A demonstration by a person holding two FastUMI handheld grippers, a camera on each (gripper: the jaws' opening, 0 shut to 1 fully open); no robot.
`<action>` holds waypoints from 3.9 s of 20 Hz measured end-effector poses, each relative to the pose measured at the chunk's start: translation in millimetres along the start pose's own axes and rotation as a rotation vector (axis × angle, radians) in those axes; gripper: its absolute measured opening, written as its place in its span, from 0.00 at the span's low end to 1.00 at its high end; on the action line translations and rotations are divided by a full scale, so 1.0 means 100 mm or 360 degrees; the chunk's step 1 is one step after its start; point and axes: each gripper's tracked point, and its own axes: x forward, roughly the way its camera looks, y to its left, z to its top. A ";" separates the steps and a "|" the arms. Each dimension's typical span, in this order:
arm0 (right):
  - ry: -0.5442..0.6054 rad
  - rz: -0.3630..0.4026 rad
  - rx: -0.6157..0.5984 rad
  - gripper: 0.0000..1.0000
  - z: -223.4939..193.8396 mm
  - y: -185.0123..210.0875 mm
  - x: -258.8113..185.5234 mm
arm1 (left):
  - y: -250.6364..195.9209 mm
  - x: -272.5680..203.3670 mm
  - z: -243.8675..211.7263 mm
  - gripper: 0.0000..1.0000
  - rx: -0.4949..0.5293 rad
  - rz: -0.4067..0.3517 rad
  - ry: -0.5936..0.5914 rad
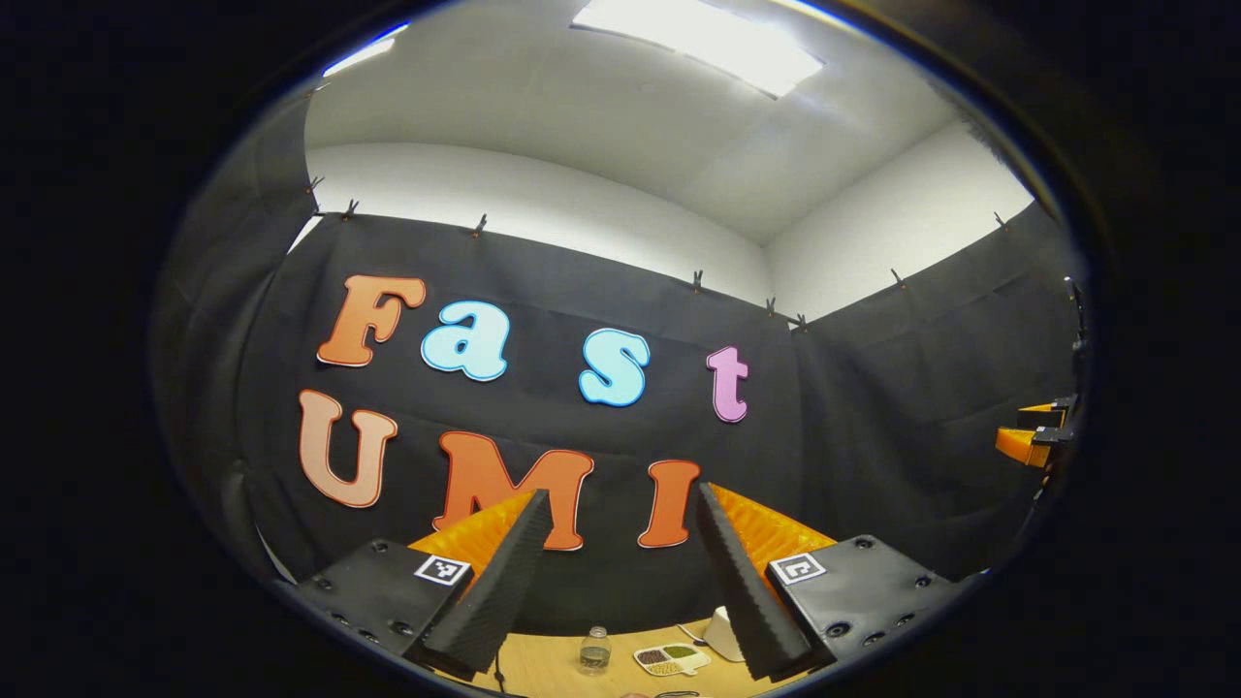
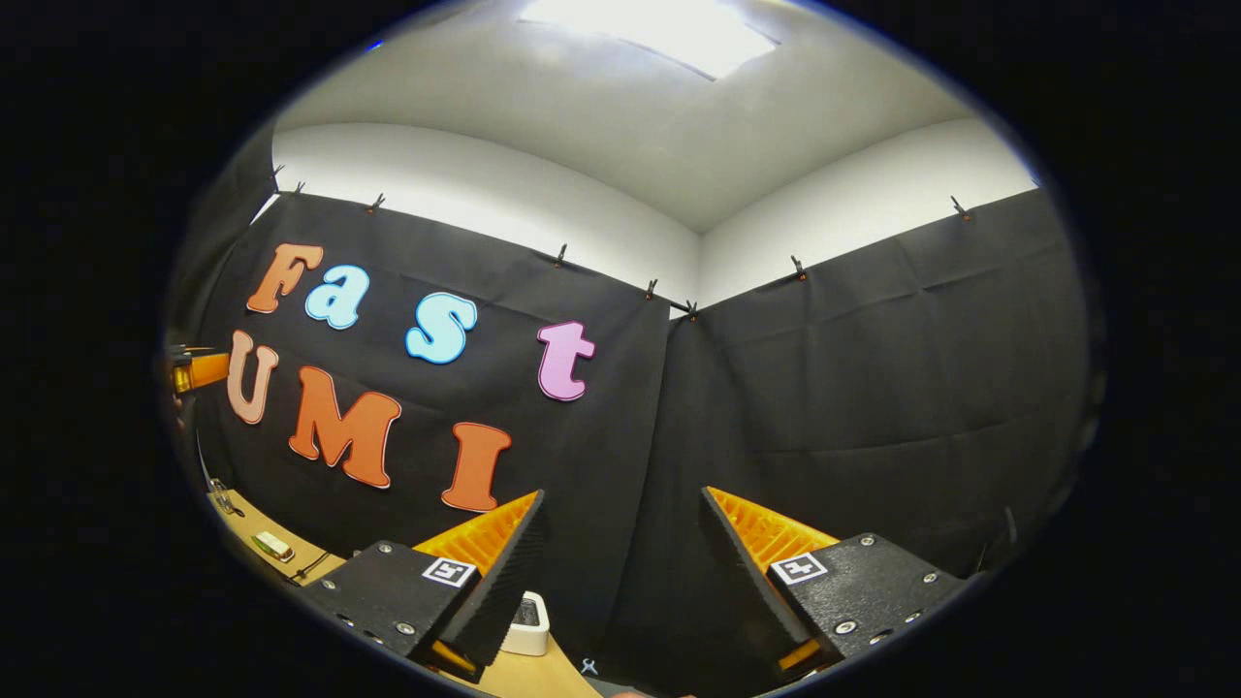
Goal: First push the handle of the pot to place it horizontally, then grasp the pot with both hands and set it on the induction cooktop.
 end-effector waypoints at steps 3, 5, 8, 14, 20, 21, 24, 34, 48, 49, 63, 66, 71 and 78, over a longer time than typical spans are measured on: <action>-0.0004 0.0005 0.0004 0.95 0.00 0.00 0.00 | 0.02 -0.02 0.01 0.96 0.0003 0.0013 -0.0004; -0.0008 0.0003 0.0002 0.95 0.00 0.00 0.00 | 0.02 -0.03 0.02 0.96 0.0006 0.0017 -0.0009; -0.0014 0.0003 0.0009 0.95 0.00 0.00 0.01 | 0.02 -0.02 0.03 0.96 0.0008 0.0016 -0.0016; -0.0022 0.0003 0.0011 0.95 -0.01 0.00 0.02 | 0.04 -0.03 0.01 0.97 0.0025 0.0025 -0.0020; -0.0008 0.0009 -0.0005 0.95 -0.03 0.01 0.03 | 0.01 -0.01 -0.10 0.97 0.0045 0.0030 -0.0001; -0.0005 0.0011 -0.0007 0.95 -0.03 0.01 0.03 | 0.01 -0.01 -0.12 0.98 0.0050 0.0030 0.0003; 0.0001 0.0012 -0.0014 0.95 -0.04 0.01 0.04 | -0.02 -0.01 -0.18 0.96 0.0058 0.0035 0.0011; -0.0023 0.0041 0.0013 0.95 -0.04 0.01 0.05 | -0.07 -0.05 -0.41 0.89 0.0098 0.0077 0.0079; -0.0017 0.0145 0.0034 0.95 -0.30 0.11 0.17 | -0.24 -0.32 -1.75 0.08 0.0021 0.0127 0.0740; -0.0032 0.0151 0.0031 0.95 -0.31 0.11 0.18 | -0.23 -0.37 -1.88 0.08 0.0021 0.0141 0.0808; -0.0060 0.0339 0.0094 0.95 -0.78 0.17 0.13 | -0.28 -1.85 -3.65 0.08 -0.0302 0.0453 0.1837; -0.0038 0.0396 0.0112 0.95 -0.90 0.23 0.14 | -0.31 -2.23 -3.95 0.08 -0.0404 0.0561 0.2007; 0.0003 0.0480 0.0141 0.95 -1.08 0.34 0.16 | -0.37 -2.83 -4.26 0.08 -0.0598 0.0723 0.2261; 0.0050 0.0537 0.0159 0.95 -1.24 0.36 0.14 | -0.71 -3.42 -4.60 0.08 -0.0888 0.0805 0.2536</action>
